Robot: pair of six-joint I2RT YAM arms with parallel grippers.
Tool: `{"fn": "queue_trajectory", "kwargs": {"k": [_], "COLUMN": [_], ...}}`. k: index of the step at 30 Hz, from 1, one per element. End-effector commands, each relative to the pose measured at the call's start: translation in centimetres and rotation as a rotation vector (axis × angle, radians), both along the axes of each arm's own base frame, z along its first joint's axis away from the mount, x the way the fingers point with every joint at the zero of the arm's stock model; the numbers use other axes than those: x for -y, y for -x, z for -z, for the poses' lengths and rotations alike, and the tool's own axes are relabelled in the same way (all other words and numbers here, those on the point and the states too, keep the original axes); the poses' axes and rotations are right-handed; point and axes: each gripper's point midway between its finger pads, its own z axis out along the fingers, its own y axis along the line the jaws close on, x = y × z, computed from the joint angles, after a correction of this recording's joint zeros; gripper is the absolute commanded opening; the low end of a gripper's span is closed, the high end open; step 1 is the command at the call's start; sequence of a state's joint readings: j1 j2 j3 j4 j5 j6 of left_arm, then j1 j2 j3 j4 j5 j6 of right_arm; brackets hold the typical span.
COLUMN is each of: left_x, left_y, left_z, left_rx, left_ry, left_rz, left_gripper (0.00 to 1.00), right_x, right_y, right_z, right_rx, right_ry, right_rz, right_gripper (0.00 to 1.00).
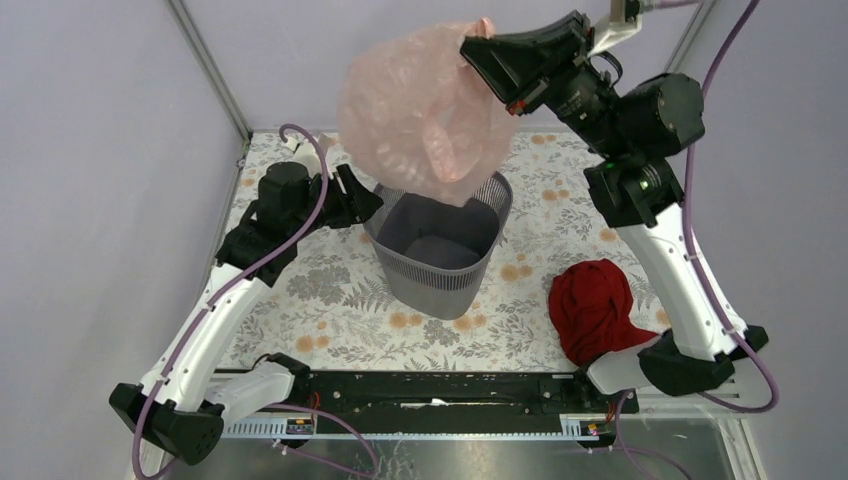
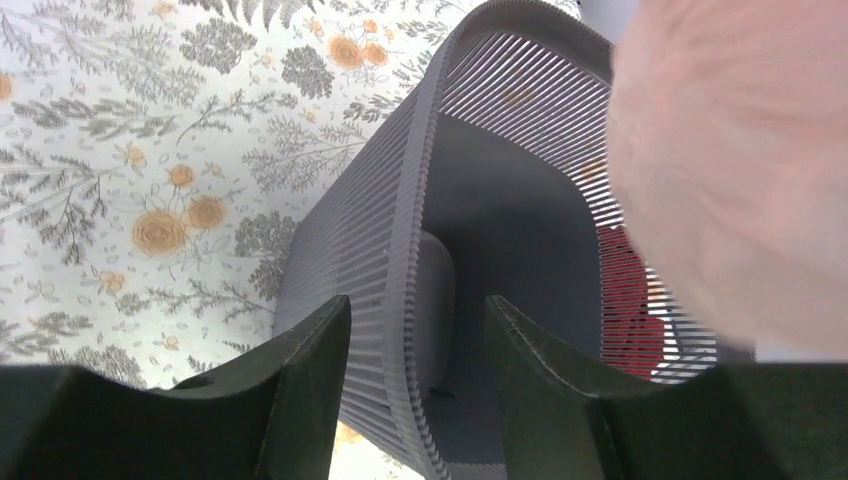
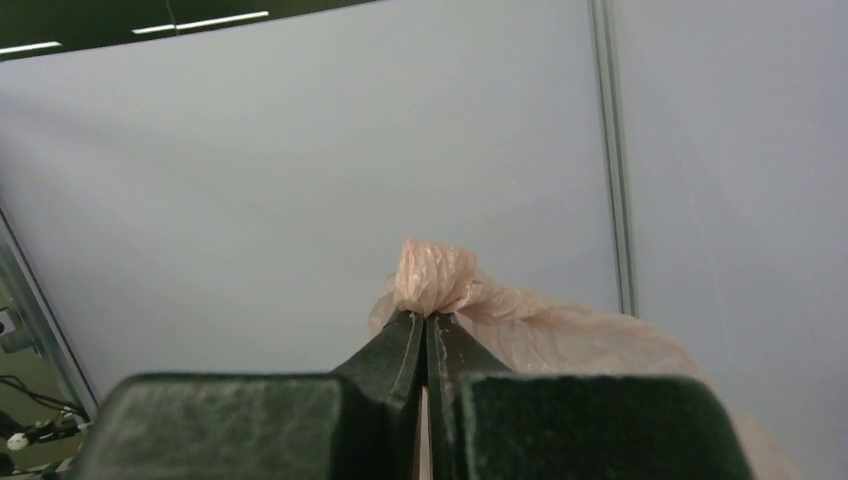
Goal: Put the trash bags into the trash bin
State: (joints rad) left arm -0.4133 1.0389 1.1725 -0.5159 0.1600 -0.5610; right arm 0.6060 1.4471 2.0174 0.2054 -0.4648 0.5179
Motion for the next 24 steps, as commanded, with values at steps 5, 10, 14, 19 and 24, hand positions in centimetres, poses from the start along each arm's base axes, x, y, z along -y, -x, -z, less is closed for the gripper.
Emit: {"fn": "queue_trajectory", "kwargs": {"k": [5, 10, 14, 19, 24], "left_x": [-2.3, -4.4, -6.2, -7.1, -7.3], "left_y": [0.8, 1.7, 2.4, 3.2, 3.5], "left_z": [-3.2, -5.0, -5.6, -9.0, -12.2], "left_rx": [0.091, 0.183, 0.235, 0.336, 0.411], "left_ry": [-0.033, -0.108, -0.165, -0.131, -0.072], "left_rz": [-0.078, -0.118, -0.165, -0.201, -0.226], "left_gripper": [0.76, 0.91, 0.94, 0.95, 0.98], "right_x": [9.3, 13.2, 12.8, 9.2, 3.5], "right_y": [1.2, -1.8, -1.1, 0.6, 2.6], "right_z": [2.1, 10.5, 14.0, 12.5, 9.5], "right_rx": [-0.04, -0.248, -0.345, -0.269, -0.186], "right_ry": [-0.156, -0.057, 0.0, 0.074, 0.089], "right_rz": [0.392, 0.667, 0.623, 0.423, 0.083], "right_gripper": [0.0, 0.0, 0.0, 0.0, 0.0]}}
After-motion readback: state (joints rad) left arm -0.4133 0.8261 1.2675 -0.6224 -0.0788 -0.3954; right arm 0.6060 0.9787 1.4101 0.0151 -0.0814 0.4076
